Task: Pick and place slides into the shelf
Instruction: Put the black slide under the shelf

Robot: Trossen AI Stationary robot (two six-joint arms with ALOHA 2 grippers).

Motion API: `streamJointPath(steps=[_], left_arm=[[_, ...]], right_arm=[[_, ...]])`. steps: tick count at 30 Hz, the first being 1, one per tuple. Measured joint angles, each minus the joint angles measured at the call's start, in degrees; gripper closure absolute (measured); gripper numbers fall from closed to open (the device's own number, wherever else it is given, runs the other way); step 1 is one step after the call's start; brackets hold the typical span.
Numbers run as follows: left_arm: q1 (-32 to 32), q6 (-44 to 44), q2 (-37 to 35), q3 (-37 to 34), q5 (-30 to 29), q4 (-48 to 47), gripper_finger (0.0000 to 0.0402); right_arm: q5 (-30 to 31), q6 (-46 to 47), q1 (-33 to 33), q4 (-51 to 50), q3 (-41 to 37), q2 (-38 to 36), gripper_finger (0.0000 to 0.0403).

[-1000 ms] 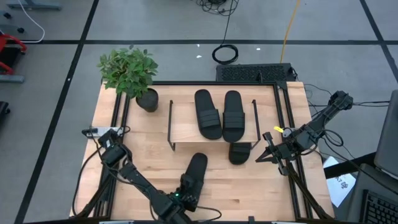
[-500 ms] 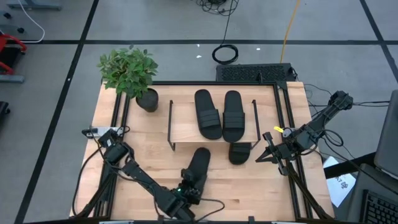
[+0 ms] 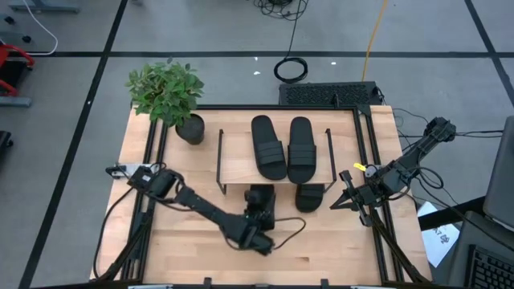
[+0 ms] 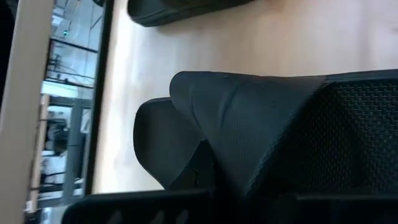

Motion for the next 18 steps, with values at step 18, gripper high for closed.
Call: streamJointPath(steps=[18], left_arm=[[7.67,8.68,0.04,2.78,1.37,0.1,0.0399]], right_arm=[[0.0,-0.98,0.0,-0.17,-1.84,-0.04,0.0403]])
